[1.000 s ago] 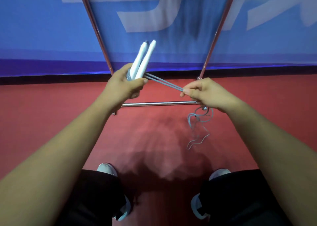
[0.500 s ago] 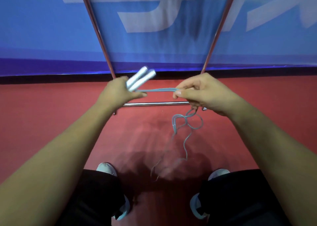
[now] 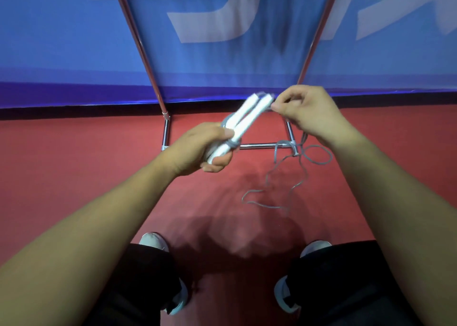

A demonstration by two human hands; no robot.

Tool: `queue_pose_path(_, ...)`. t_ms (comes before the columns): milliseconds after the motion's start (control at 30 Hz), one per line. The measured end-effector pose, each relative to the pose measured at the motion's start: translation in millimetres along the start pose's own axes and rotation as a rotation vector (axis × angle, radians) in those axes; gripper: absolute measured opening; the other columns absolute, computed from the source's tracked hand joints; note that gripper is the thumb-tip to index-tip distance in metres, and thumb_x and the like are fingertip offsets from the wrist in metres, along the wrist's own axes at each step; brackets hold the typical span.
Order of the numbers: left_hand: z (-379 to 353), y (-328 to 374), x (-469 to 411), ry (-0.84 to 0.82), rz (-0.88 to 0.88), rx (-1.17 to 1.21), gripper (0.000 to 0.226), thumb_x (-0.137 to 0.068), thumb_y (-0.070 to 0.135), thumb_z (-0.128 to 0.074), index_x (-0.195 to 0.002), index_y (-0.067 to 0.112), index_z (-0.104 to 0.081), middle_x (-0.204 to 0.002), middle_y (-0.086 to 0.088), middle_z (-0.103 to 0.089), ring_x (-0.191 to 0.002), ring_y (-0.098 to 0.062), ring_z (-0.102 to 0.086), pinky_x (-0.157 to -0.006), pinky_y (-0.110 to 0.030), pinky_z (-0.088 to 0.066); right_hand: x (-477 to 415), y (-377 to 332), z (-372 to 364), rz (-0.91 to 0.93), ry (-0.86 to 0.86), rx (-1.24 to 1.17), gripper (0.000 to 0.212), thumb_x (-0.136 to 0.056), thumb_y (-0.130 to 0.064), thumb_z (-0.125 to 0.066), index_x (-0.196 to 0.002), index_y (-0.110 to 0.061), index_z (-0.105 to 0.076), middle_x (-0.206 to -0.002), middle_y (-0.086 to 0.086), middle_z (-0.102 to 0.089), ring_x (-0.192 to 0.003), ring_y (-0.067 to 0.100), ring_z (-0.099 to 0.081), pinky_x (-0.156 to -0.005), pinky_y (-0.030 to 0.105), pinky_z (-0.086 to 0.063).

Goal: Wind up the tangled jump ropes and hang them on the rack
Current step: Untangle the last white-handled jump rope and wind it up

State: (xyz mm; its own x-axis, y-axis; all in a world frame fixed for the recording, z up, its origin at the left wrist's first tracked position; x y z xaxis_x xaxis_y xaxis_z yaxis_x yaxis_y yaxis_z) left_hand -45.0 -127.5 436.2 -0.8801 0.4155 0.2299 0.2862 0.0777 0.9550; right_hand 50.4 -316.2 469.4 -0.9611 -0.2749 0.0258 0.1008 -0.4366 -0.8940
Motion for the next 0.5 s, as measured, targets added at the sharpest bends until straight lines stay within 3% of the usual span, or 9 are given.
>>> queue_pose_path(133, 11, 4, -5, 0.190, -0.098, 0.317, 0.020, -0.095, 0.026, -0.037, -0.096, 0.012, -0.050, -0.049, -0.005, -0.037, -0.032, -0.011, -0.025, -0.040, -0.025, -0.008, 4, 2, -18, -0.015, -0.206, 0.022, 0.016, -0.092, -0.020, -0.070, -0.082, -0.007, -0.068, -0.049, -0.003, -0.045, -0.047, 0.011, -0.036, -0.050, 0.022, -0.033)
queue_pose_path(267, 33, 15, -2, 0.333, -0.223, 0.505, 0.024, -0.098, 0.015, -0.036, -0.114, 0.020, -0.052, -0.075, 0.000, -0.049, -0.046, -0.013, -0.039, -0.038, -0.017, -0.015, 11, 2, -27, -0.045, -0.376, 0.061, 0.006, -0.093, -0.020, -0.068, -0.097, -0.017, -0.071, -0.051, -0.002, -0.047, -0.050, 0.020, -0.042, -0.053, 0.029, -0.035)
queue_pose_path(333, 40, 16, 0, 0.376, -0.204, 0.520, 0.019, -0.098, 0.015, -0.036, -0.108, 0.017, -0.052, -0.073, -0.002, -0.050, -0.046, -0.014, -0.039, -0.039, -0.018, -0.015, 15, 4, -29, -0.095, -0.398, 0.021, 0.001, -0.091, -0.018, -0.069, -0.091, -0.018, -0.070, -0.050, -0.005, -0.044, -0.050, 0.019, -0.036, -0.055, 0.032, -0.032)
queue_pose_path(400, 46, 13, 2, 0.405, -0.153, 0.489, 0.014, -0.099, 0.017, -0.036, -0.096, 0.015, -0.049, -0.067, -0.006, -0.044, -0.042, -0.015, -0.037, -0.042, -0.022, -0.014, 17, 1, -27, -0.105, -0.391, 0.034, 0.011, -0.091, -0.018, -0.070, -0.081, -0.017, -0.068, -0.050, -0.006, -0.046, -0.049, 0.015, -0.038, -0.054, 0.030, -0.032)
queue_pose_path(500, 56, 10, 5, 0.443, -0.078, 0.384, 0.021, -0.099, 0.021, -0.036, -0.093, 0.012, -0.053, -0.064, -0.009, -0.042, -0.041, -0.014, -0.028, -0.047, -0.026, -0.015, 25, -11, -28, -0.050, -0.447, 0.140, 0.016, -0.096, -0.023, -0.064, -0.086, -0.017, -0.073, -0.050, -0.007, -0.047, -0.048, 0.013, -0.045, -0.052, 0.029, -0.042)
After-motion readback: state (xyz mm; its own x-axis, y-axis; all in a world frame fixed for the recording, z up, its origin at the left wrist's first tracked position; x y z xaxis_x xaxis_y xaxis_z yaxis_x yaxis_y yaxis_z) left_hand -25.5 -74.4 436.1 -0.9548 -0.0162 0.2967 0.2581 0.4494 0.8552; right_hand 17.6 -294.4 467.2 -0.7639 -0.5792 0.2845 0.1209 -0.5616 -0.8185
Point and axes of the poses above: each hand's wrist, its own x-axis away from the middle knuckle, its own z-axis out of the back of the hand, y = z × x, the point moved 6 cm from there along -x, towards the middle knuckle
